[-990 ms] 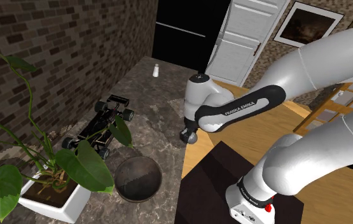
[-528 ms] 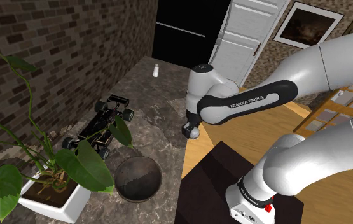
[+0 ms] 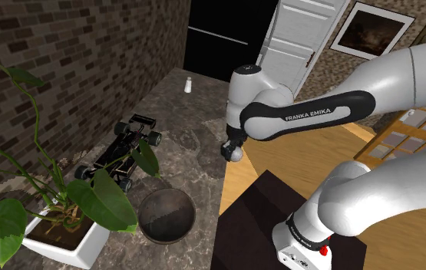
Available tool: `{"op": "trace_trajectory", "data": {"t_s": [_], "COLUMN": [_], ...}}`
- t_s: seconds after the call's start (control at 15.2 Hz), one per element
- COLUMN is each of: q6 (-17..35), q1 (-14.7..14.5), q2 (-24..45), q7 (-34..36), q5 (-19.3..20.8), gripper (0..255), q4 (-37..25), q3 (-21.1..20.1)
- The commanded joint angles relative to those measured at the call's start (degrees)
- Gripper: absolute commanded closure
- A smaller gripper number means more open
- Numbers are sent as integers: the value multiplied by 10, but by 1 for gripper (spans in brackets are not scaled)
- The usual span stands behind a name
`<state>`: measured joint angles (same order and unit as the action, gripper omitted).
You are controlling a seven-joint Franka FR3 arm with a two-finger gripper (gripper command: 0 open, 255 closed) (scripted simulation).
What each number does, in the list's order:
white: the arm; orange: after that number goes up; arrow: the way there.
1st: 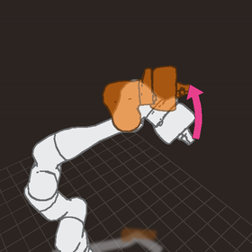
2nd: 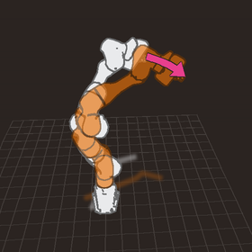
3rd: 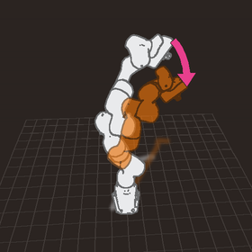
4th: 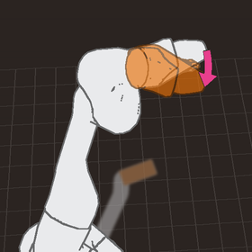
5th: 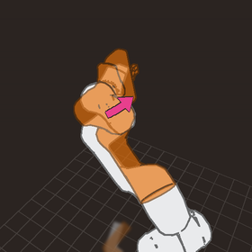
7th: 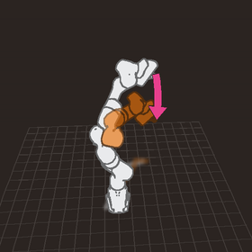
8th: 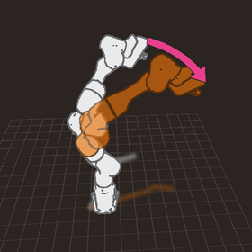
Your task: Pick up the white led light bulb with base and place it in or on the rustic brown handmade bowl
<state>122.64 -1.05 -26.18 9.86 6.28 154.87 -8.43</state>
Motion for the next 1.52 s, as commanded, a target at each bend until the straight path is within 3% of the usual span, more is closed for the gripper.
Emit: {"op": "trace_trajectory", "data": {"t_s": [0.0, 0.73, 1.45], "q6": [-10, -36, -58], "q1": [-15, -89, -129], "q2": [0, 85, 228], "q7": [22, 181, 341], "q5": [-14, -70, -43], "gripper": [255, 255, 255], "q4": [-7, -103, -248], "q3": [-17, -137, -229]}}
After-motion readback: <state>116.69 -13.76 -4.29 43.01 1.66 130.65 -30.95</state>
